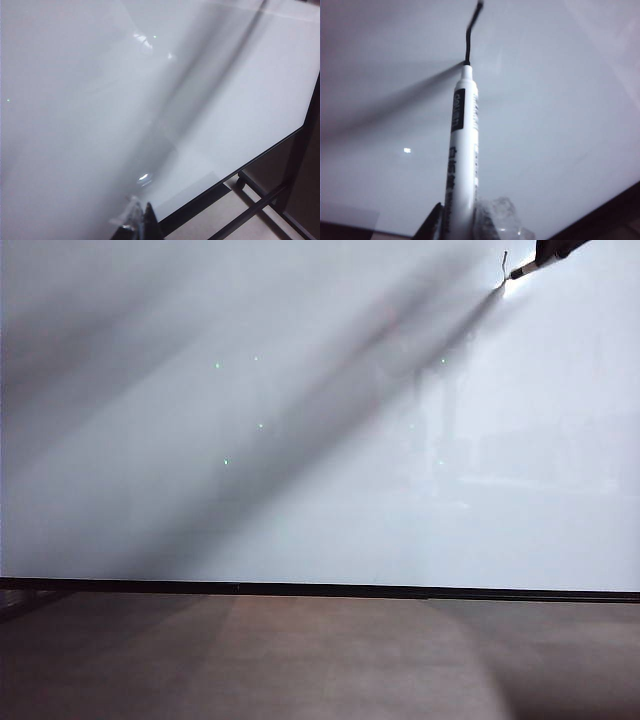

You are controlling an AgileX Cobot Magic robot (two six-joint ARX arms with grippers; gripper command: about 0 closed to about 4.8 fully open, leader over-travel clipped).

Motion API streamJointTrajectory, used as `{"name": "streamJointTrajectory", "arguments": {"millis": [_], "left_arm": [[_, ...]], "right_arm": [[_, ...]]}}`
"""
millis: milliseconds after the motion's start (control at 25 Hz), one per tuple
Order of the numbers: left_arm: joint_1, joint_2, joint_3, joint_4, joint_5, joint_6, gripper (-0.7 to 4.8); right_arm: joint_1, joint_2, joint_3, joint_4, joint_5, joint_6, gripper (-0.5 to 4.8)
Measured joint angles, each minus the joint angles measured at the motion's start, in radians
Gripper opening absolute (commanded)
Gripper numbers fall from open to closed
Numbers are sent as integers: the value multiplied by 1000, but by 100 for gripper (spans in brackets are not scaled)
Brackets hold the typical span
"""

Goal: Reach to the right to find the marker pen, pick it up, and write the number 1 on the whiteboard.

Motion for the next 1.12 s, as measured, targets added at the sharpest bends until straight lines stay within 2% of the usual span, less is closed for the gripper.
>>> {"name": "streamJointTrajectory", "arguments": {"millis": [1118], "left_arm": [[2, 0, 0, -21, 0, 0, -5]], "right_arm": [[0, 16, -72, -19, 6, 0, -6]]}}
